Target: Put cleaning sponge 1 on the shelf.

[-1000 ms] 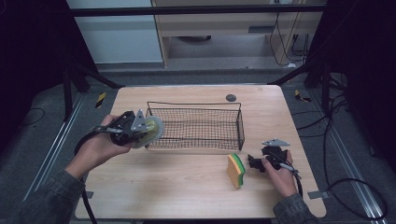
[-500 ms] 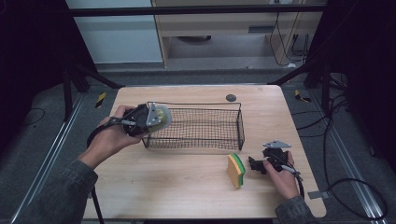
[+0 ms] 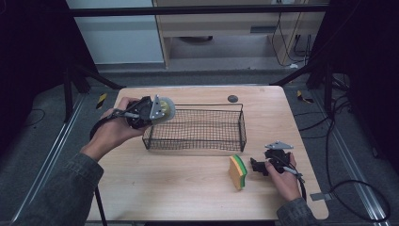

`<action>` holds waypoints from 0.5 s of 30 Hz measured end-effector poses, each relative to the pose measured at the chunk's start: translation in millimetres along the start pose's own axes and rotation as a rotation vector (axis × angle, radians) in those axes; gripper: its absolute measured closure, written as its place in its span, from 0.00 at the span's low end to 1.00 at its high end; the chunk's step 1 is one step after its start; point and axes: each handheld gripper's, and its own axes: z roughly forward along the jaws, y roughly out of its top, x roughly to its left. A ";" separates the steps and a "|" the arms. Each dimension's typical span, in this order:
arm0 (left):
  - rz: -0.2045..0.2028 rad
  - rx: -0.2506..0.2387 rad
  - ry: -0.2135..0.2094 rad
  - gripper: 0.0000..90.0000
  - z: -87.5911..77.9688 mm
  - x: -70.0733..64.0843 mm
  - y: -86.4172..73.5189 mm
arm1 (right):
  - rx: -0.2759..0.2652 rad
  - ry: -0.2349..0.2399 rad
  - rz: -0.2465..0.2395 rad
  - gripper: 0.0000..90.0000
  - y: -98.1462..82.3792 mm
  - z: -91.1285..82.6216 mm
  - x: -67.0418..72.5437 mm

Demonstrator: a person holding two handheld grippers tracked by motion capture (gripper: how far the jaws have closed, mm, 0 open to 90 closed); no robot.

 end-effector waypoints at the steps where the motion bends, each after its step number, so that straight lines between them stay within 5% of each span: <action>1: 0.006 0.002 0.001 0.78 1.1 0.0 1.1 | 0.000 0.001 0.000 0.01 0.0 0.0 0.0; 15: 0.114 0.045 -0.018 0.78 16.9 -9.0 9.4 | 0.000 0.001 -0.001 0.01 0.1 0.1 -0.1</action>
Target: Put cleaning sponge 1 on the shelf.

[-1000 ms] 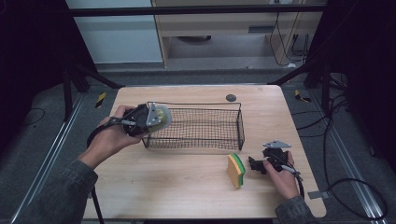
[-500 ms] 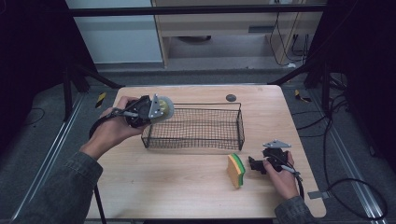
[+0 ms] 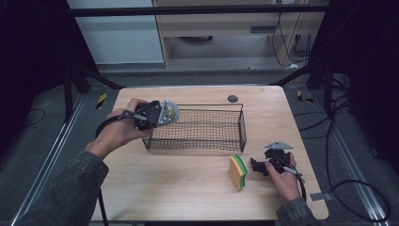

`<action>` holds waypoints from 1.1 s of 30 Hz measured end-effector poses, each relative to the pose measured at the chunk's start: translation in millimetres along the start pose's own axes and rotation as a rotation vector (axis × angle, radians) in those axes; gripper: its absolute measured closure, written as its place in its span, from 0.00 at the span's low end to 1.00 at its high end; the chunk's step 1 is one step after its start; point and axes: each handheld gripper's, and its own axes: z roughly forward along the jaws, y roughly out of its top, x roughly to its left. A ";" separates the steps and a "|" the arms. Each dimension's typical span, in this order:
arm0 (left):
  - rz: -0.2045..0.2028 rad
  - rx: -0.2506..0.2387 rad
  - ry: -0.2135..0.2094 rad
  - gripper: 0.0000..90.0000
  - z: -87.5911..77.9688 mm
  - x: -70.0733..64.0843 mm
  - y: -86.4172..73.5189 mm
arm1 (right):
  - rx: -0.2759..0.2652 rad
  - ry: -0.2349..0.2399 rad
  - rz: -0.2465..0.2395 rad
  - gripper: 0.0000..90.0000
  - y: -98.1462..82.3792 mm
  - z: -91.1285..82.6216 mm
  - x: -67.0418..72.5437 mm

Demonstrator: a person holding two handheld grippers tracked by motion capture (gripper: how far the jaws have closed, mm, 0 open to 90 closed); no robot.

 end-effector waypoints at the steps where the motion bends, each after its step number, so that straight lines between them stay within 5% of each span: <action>1: 0.004 -0.006 -0.008 0.78 5.3 -0.1 1.0 | 0.000 0.000 0.000 0.01 0.0 0.0 0.0; 10: 0.029 0.009 -0.071 0.78 30.6 -3.3 4.0 | 0.000 0.000 0.000 0.01 0.0 0.0 0.0; 33: 0.052 0.067 -0.155 0.78 63.5 -9.8 6.5 | 0.000 -0.003 -0.001 0.01 0.0 0.1 0.1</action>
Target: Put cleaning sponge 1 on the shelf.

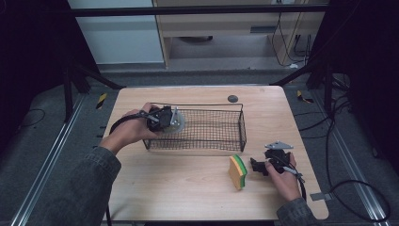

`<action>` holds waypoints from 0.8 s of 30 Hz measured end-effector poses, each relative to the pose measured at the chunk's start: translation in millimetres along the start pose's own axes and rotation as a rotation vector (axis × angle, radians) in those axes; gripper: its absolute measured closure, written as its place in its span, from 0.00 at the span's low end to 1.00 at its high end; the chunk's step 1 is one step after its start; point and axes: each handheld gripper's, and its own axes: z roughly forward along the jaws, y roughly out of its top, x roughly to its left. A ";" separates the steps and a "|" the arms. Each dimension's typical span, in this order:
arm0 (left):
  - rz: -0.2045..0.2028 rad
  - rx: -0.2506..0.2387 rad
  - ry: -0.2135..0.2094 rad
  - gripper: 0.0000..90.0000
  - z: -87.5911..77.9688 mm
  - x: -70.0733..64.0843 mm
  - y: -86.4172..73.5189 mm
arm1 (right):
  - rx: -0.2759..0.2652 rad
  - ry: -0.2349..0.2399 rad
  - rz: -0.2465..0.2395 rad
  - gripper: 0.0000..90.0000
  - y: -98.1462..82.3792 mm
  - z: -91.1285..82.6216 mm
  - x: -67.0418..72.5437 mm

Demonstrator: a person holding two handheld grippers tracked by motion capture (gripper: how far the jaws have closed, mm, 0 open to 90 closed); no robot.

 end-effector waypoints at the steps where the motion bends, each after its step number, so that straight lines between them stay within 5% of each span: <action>1: 0.000 0.000 0.000 0.78 0.0 0.0 0.0 | -0.001 0.000 -0.003 0.01 -0.1 0.0 -0.2; 24: -0.020 0.019 -0.045 0.78 23.3 -5.9 -10.6 | 0.000 0.003 0.001 0.00 0.0 -0.1 0.0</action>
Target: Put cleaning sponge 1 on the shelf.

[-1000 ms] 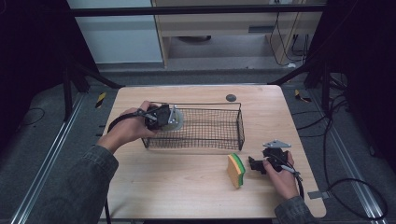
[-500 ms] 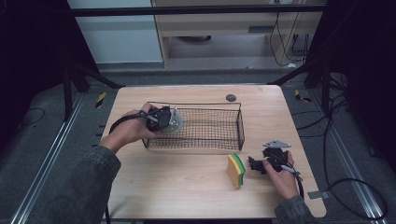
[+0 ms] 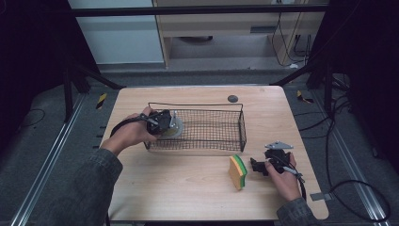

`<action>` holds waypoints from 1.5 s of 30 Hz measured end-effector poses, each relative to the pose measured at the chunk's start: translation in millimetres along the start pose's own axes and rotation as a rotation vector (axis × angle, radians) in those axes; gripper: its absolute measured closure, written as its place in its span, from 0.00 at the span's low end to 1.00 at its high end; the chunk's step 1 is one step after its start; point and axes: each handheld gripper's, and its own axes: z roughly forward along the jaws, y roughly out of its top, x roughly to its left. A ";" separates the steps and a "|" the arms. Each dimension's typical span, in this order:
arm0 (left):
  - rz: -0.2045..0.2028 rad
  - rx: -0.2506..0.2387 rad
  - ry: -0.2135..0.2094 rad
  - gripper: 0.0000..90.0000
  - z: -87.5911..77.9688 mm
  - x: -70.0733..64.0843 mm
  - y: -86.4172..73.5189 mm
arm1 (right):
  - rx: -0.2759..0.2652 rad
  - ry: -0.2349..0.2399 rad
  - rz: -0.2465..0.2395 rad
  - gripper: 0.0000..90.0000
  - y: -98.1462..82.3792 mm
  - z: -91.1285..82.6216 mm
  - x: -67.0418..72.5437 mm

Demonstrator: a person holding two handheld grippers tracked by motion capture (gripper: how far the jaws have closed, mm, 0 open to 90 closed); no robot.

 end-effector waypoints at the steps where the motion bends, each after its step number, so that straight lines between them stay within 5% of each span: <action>1: -0.021 0.002 -0.014 0.78 2.1 -1.0 -1.5 | 0.000 -0.002 -0.003 0.00 -0.1 0.1 -0.1; 45: -0.077 -0.008 -0.079 0.78 15.2 -0.6 -6.1 | 0.000 -0.002 -0.001 0.00 0.0 0.1 0.0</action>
